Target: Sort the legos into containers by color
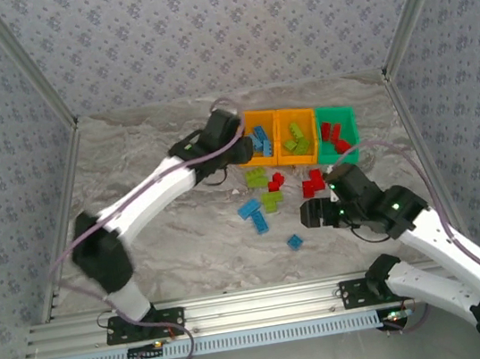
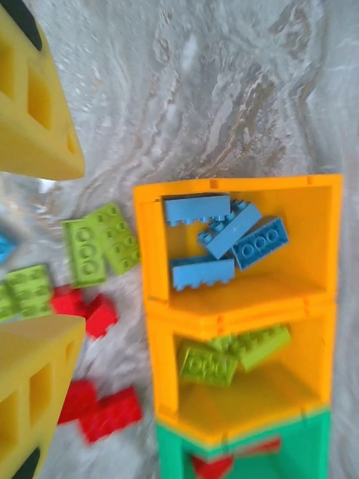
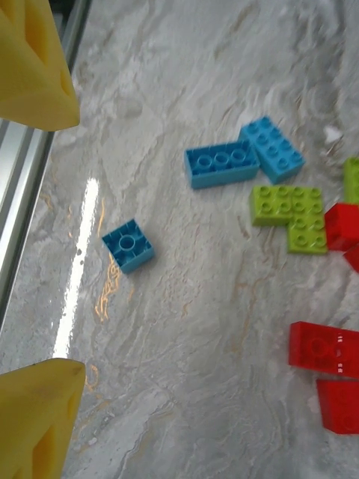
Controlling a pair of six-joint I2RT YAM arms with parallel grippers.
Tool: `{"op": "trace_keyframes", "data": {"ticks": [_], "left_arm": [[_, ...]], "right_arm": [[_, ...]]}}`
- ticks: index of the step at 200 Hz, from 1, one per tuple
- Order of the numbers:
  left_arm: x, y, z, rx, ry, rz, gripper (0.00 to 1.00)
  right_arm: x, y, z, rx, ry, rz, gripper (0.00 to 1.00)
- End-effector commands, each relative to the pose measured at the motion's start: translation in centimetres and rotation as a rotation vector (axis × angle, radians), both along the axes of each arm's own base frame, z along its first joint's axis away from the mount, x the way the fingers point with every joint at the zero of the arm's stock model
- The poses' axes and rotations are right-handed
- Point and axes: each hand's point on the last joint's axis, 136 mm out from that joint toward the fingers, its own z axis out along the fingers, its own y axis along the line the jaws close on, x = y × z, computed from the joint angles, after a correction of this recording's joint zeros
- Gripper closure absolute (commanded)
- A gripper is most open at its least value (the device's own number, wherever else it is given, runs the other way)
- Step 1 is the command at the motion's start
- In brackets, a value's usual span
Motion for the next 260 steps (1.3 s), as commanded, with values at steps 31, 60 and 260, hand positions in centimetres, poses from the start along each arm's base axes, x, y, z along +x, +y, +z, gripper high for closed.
{"op": "trace_keyframes", "data": {"ticks": [31,60,260], "left_arm": [[-10.8,4.7,4.7,0.020,-0.217,-0.333,0.48],[-18.5,6.1,3.9,0.078,-0.311,-0.762,0.29],[-21.8,8.2,-2.6,0.183,-0.554,-1.037,0.01]], "right_arm": [[-0.2,2.5,-5.5,-0.223,-0.020,0.196,0.18],[-1.4,4.2,-9.4,-0.306,0.069,0.317,0.18],[10.7,6.9,4.6,-0.128,-0.553,0.099,0.76]]}}
